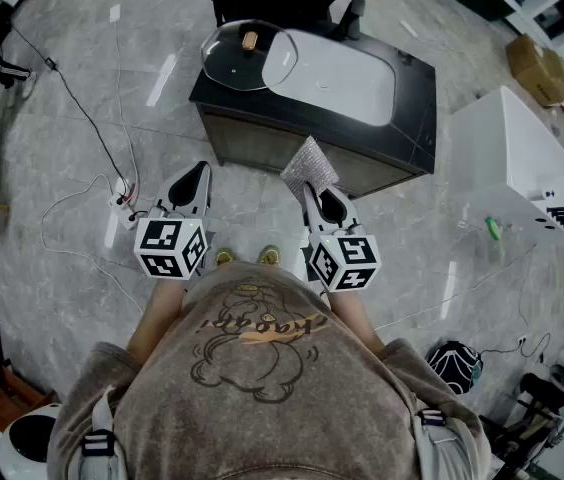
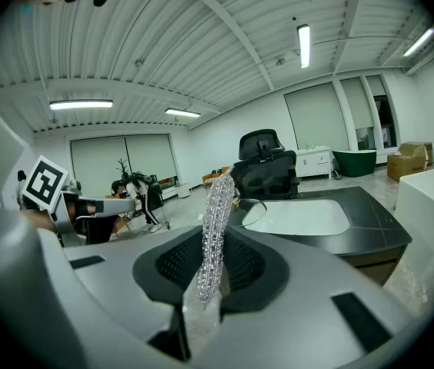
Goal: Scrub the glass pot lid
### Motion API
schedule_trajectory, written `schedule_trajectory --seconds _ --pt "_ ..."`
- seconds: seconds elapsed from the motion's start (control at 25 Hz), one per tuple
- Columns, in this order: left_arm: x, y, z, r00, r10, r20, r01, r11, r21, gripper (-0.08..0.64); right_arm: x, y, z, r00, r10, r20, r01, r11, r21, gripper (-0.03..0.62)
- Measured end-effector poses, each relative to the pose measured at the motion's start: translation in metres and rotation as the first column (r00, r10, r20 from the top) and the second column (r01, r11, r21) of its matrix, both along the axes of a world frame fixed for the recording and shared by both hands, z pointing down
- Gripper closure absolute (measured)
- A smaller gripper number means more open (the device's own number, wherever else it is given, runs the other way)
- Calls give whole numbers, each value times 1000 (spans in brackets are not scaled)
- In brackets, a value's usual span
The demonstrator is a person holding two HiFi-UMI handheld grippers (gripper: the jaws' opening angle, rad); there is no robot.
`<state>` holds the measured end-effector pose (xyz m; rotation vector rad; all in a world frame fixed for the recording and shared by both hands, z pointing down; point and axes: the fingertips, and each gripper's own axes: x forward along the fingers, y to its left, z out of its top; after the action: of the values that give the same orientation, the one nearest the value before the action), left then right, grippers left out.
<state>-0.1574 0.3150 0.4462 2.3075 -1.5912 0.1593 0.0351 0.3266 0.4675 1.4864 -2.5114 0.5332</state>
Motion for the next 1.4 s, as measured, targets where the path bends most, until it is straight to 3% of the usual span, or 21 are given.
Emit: schedule_trajectory --seconds 0.28,0.8,1.08,1.4 --pt "2 -4 5 1000 -12 12 12 1000 -8 541 5 -2 -2 999 -7 49 6 1000 19 509" --pt "9 -23 9 984 -177 33 177 984 24 539 46 -24 12 996 -67 55 65 997 37 509" --pt "12 -58 15 981 -185 51 184 983 29 540 49 -56 16 997 -60 52 57 997 44 509" --pt "2 -145 23 990 -133 48 132 991 15 541 37 -132 23 998 -35 43 33 999 39 509"
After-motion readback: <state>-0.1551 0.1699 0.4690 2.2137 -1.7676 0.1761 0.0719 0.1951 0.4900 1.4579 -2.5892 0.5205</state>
